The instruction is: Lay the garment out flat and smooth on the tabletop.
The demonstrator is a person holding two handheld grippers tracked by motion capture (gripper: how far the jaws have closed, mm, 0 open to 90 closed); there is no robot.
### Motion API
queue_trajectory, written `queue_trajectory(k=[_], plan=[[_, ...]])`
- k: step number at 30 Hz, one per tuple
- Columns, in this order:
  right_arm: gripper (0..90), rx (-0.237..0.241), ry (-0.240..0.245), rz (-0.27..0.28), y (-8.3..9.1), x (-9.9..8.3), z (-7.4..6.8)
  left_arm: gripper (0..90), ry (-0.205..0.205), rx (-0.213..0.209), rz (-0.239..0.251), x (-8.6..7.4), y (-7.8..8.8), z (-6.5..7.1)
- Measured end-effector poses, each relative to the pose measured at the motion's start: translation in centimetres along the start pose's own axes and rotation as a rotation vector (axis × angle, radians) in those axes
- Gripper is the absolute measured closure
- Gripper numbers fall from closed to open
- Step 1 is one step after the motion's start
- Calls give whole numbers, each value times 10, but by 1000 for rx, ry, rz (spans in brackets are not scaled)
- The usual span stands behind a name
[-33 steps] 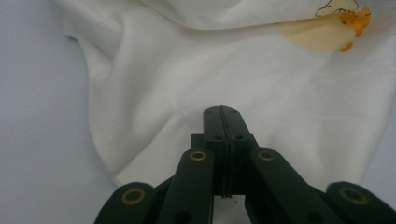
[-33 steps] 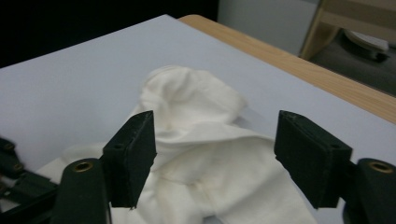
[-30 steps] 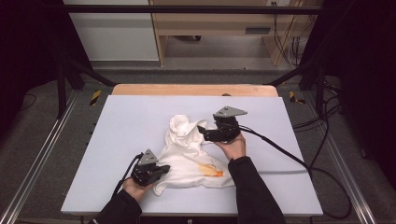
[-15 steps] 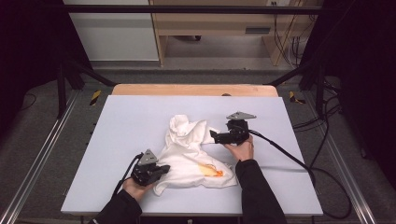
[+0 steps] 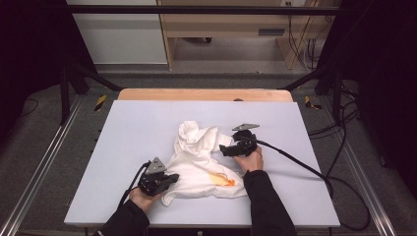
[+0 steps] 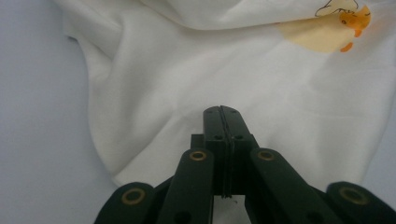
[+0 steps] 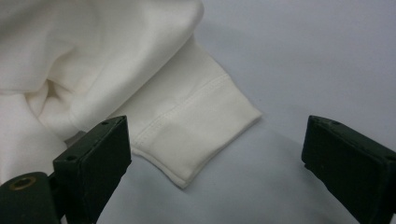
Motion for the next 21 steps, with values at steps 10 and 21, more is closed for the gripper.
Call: queue_trajectory(k=[10,21], plan=[[456,51,43,2,2,-3,-4,894,0,1,0,0,0,0],[851,95,6,5,6,2,-3,894,-1,1,0,0,0,0]])
Point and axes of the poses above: each handheld gripper's, and its own axes: y roughly backward along the jaws, x roughly out of its top, z roughly to its right, the point moved 1 cm from there along -y, roughly forward along the jaws, and after that the axes turned 12 degrees about z, right-handed, at the moved point
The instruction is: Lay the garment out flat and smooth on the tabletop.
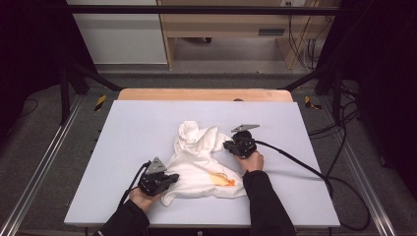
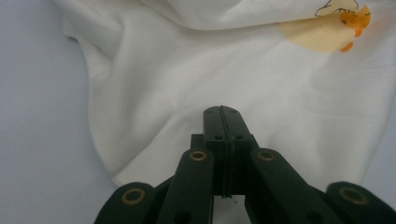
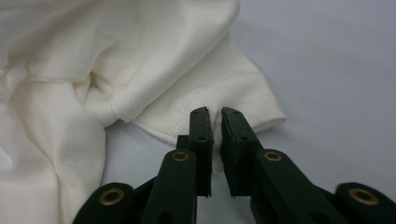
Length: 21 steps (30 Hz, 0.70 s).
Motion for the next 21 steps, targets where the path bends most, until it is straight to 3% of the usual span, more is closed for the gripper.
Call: queue_trajectory(k=[5,11,21], plan=[[870,-10,-7,55,15,7,5,894,0,0,0,0,0,0],[872,-38,-35,98,44,13,23,894,1,-1,0,0,0,0],[877,-138,-23,112,90,12,56,894,3,0,0,0,0,0]])
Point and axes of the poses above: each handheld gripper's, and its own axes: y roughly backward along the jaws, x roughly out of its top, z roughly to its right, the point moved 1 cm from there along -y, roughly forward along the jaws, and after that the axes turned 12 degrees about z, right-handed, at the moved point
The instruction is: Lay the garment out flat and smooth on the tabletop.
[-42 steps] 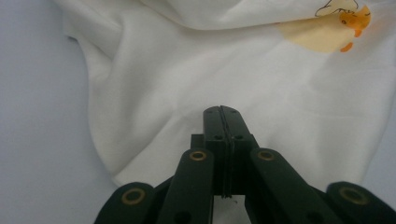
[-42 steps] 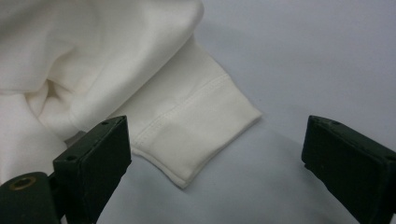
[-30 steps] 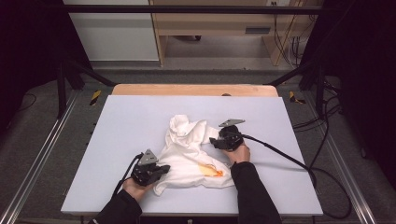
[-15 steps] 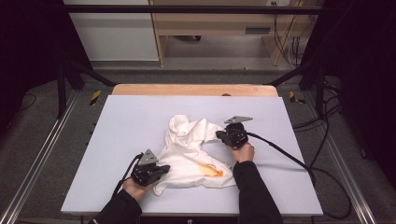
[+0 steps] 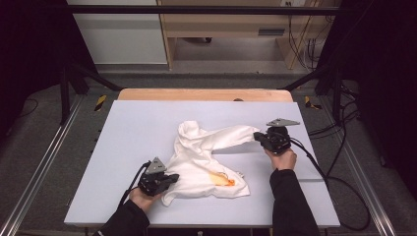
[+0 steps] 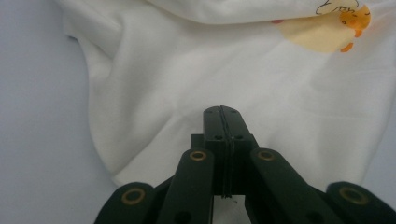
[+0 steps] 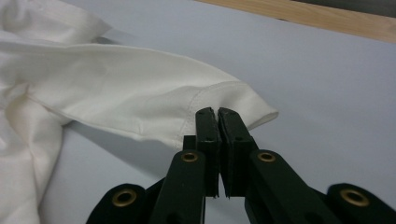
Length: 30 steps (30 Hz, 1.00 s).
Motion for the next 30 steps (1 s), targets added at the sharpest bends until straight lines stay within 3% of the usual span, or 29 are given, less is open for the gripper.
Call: queue_trajectory(k=[12,21,25,30], plan=[[877,-187,17,16,51,14,51,895,0,1,-1,0,0,0],[877,-388,-4,36,87,7,86,895,2,1,0,0,0,0],[852,-389,-11,44,91,2,90,894,3,0,0,0,0,0],[632,-349,-21,83,88,3,82,894,5,1,0,0,0,0]])
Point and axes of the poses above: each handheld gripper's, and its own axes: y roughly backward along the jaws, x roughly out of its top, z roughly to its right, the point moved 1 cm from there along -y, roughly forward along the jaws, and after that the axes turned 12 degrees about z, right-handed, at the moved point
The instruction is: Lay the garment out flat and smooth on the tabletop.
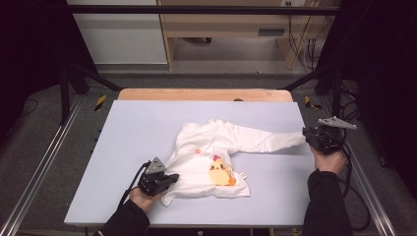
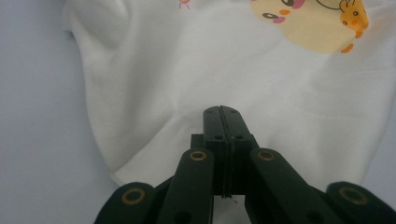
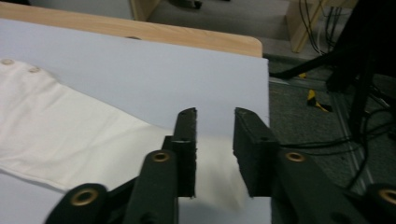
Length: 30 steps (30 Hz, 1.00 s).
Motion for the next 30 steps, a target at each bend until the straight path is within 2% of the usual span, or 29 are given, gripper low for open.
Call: queue_trajectory(k=[4,8,14,17,20,25,30], plan=[[455,75,-17,59,2,6,-15,894,0,0,0,0,0,0],[288,163,-34,89,2,8,-33,895,0,-1,-1,0,1,0],[138,266,-24,86,3,0,-66,894,11,-2,39,5,9,0],[106,318,-33,79,4,-7,-80,892,26,-2,69,9,17,1],[103,370,-46,73,7,-13,-92,864,23,11,77,10,26,2],[113,432,-39,45,14,-25,-110,781,27,63,63,6,40,6],[162,488,-26,8,19,-38,-124,670,43,113,20,-2,49,6]])
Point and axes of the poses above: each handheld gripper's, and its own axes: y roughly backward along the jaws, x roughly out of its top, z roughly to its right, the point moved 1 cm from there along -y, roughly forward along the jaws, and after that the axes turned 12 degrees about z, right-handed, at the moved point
